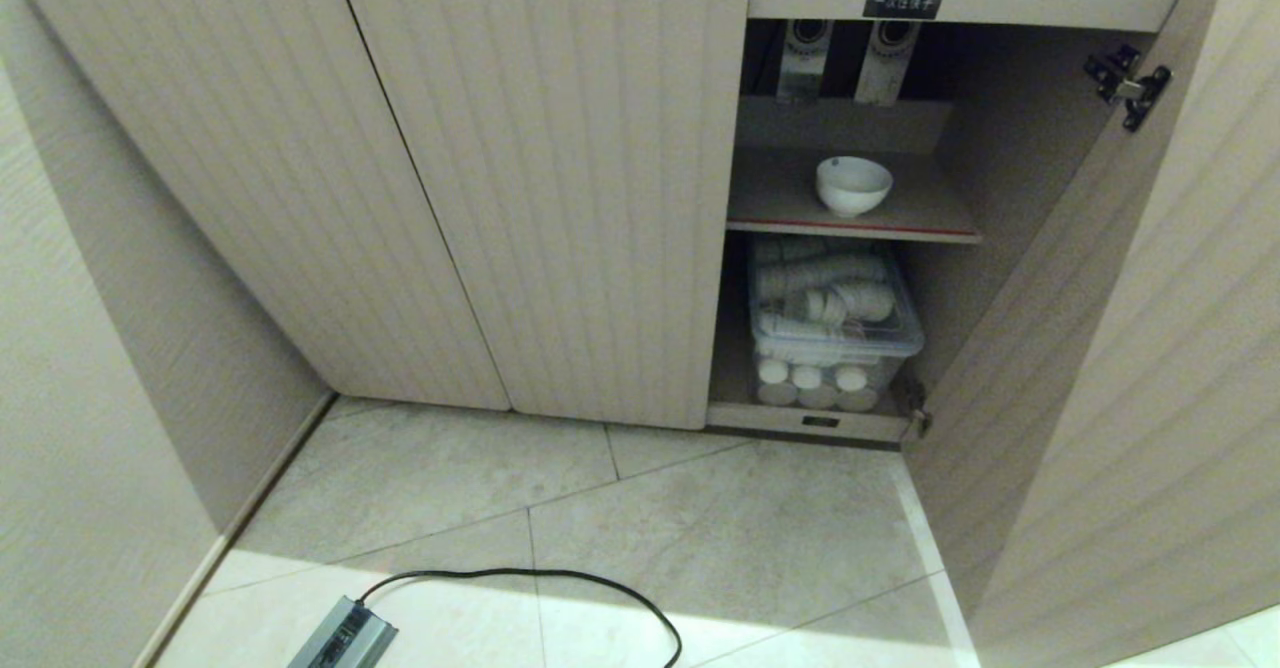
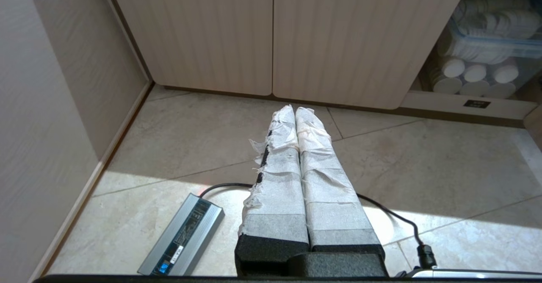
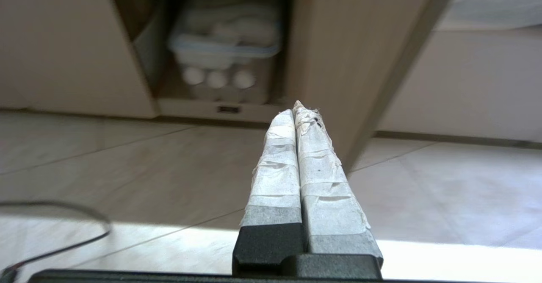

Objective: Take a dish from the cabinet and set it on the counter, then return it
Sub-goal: Close the cabinet door

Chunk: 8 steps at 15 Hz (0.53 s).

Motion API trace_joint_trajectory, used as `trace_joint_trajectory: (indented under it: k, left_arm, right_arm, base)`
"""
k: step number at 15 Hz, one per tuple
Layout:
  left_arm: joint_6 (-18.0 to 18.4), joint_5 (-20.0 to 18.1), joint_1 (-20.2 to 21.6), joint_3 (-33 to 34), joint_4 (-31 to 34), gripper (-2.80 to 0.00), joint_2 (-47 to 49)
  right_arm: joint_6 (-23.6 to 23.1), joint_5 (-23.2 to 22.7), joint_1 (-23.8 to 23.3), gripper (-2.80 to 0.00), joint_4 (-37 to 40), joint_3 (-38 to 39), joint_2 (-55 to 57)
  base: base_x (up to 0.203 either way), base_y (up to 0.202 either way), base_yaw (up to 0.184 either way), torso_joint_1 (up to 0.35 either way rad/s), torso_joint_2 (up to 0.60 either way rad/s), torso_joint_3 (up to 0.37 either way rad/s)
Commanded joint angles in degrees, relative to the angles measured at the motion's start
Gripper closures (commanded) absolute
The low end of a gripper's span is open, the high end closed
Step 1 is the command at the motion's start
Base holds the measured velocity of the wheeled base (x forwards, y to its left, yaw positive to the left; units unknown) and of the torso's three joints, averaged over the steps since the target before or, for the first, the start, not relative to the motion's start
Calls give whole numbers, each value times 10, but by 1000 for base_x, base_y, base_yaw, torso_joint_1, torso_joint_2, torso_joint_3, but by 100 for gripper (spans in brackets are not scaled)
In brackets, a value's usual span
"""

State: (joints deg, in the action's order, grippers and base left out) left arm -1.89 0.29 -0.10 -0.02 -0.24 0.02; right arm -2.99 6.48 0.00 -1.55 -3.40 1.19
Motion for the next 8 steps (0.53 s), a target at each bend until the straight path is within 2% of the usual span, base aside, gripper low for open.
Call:
trace_joint_trajectory:
  k: [1,5,6,8]
  left_arm:
    - [0,1,0,0,0,0,0]
    - [0,0,0,0,0,0,0]
    - [0,0,0,0,0,0,0]
    - [0,0,0,0,0,0,0]
  right_arm:
    - [-8,55,-1,0,17,-52,33]
    - [-20,216,-10,0,30,-130,102]
    - [-21,229,-15,0,31,-141,113]
    - [-35,229,-22,0,42,-156,133]
  base:
    - [0,0,0,0,0,0]
    - [0,0,0,0,0,0]
    - [0,0,0,0,0,0]
    - [0,0,0,0,0,0]
